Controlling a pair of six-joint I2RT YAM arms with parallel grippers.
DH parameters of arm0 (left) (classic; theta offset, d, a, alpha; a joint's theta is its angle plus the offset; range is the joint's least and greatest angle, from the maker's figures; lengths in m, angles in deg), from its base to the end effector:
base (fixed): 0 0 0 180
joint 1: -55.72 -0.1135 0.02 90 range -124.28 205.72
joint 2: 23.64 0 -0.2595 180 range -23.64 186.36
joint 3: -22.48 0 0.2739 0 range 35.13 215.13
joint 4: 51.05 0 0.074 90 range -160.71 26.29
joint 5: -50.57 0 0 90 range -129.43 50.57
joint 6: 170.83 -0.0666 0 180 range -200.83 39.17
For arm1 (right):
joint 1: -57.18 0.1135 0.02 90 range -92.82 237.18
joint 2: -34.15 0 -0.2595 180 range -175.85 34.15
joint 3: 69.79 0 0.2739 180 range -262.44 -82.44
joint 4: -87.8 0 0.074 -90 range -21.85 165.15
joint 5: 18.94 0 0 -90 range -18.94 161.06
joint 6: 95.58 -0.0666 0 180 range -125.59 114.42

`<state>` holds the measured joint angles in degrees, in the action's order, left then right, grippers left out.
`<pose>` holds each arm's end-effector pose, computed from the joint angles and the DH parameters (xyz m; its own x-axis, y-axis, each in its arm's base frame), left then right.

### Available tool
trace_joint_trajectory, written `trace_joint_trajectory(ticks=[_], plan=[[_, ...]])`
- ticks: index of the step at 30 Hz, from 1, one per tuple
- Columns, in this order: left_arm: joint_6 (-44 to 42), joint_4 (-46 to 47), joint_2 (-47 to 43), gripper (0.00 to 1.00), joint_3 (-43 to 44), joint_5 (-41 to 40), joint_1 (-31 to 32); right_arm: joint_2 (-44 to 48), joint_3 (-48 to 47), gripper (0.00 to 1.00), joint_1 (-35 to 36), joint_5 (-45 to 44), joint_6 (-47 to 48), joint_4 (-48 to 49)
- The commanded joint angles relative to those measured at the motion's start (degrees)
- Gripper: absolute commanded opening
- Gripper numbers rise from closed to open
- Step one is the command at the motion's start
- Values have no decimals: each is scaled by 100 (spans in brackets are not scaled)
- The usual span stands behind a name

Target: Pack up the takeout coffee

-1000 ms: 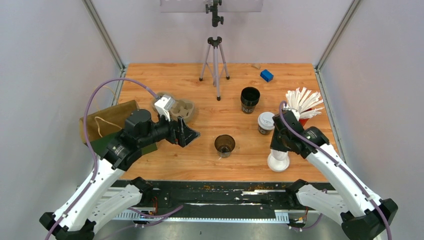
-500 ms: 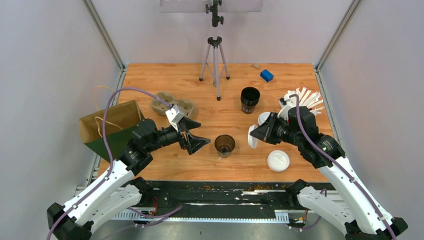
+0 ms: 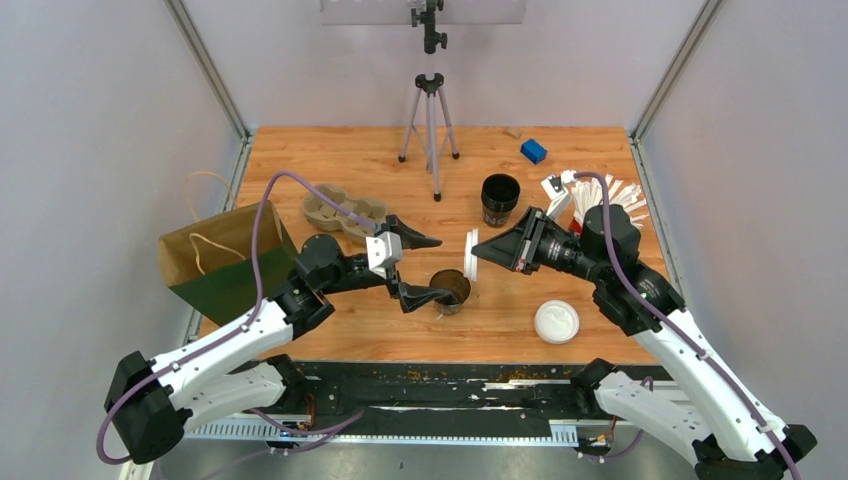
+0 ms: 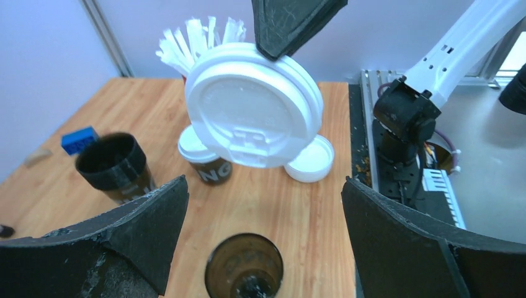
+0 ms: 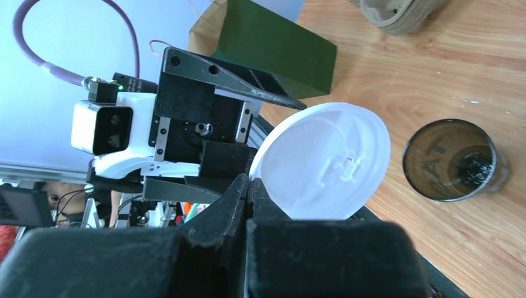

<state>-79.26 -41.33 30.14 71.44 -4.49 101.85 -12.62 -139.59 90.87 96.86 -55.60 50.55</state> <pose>0.1580 -0.2194 0.3108 0.0321 -0.0658 -0.9973 0.9877 0.1550 0.0216 0.1705 0.1485 0.3768 -0.7830 0.3071 -0.5409 -0.3898 0.4354 0.8115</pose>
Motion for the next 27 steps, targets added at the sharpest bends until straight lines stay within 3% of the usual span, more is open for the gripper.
trace_joint_trajectory(ticks=[1, 27], plan=[[-482, 961, 101, 100, 239, 86, 36, -51, -103, 0, 140, 247, -313, 665], [-756, 939, 465, 98, 423, 501, 117, -247, -149, 0, 596, 136, -290, 616]])
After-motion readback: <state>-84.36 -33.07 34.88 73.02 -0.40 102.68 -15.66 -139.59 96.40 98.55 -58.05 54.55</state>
